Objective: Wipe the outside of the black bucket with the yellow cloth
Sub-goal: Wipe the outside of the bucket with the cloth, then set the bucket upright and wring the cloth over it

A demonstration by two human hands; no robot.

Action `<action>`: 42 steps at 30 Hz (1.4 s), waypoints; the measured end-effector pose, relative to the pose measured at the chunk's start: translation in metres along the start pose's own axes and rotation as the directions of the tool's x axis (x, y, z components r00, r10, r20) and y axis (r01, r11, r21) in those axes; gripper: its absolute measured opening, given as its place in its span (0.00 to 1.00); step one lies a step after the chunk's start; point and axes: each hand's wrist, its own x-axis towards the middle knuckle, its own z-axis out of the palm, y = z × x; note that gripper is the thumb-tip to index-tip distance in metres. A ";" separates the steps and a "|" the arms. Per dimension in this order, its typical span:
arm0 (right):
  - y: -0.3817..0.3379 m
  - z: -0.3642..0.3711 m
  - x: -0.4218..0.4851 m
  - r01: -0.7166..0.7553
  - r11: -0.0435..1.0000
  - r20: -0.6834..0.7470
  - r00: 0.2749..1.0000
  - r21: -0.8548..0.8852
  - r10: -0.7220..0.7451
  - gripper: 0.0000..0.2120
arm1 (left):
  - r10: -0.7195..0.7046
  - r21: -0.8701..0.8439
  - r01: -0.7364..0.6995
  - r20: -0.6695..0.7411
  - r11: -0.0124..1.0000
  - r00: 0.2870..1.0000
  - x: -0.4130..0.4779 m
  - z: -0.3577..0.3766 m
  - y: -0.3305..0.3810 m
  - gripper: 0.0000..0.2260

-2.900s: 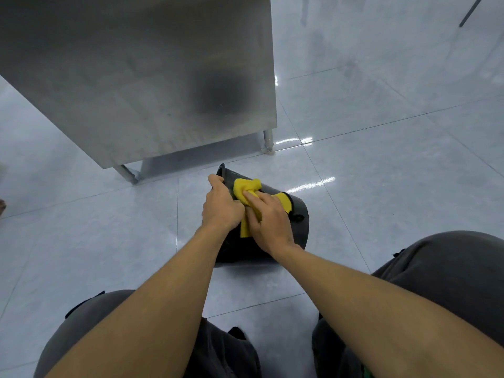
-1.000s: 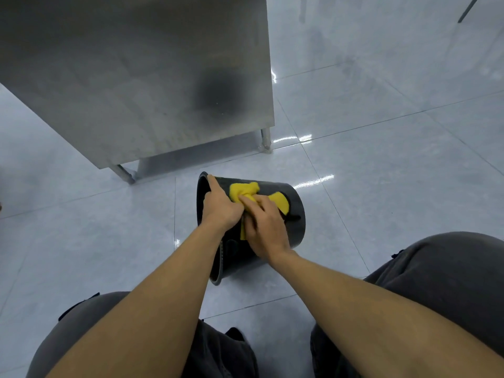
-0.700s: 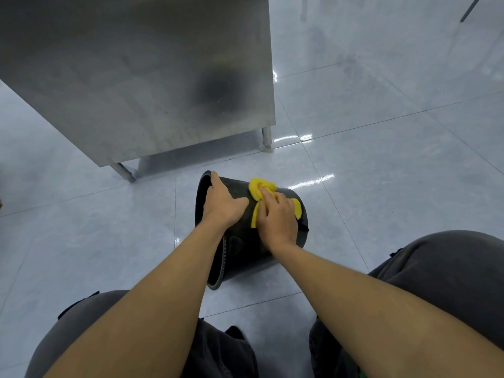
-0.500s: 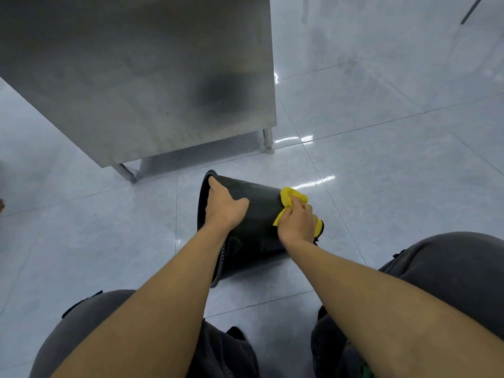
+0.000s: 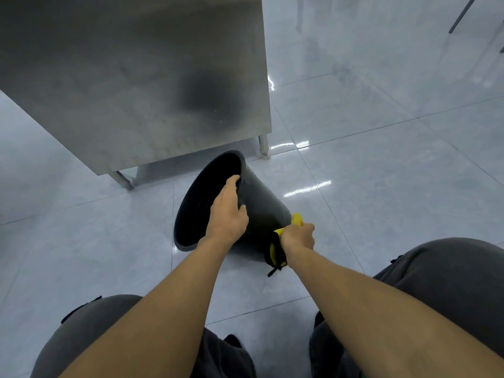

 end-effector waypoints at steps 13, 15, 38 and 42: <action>-0.079 0.017 -0.047 0.736 0.644 -0.063 0.667 0.209 -0.742 0.08 | 0.029 0.220 -0.086 0.249 0.972 0.968 -0.008 0.034 -0.019 0.10; -0.083 0.021 -0.049 0.768 0.598 -0.034 0.620 0.231 -0.784 0.09 | -0.038 0.200 -0.020 0.283 0.980 0.958 -0.004 0.038 -0.021 0.10; -0.067 -0.013 -0.019 0.723 0.629 -0.053 0.643 -0.284 -0.764 0.19 | -0.501 -0.788 0.354 0.066 0.505 0.863 0.018 0.026 0.024 0.25; -0.057 -0.014 -0.005 0.688 0.606 -0.061 0.640 -0.399 -0.766 0.15 | -0.392 -0.541 0.281 -0.099 0.792 0.915 0.015 0.033 0.017 0.29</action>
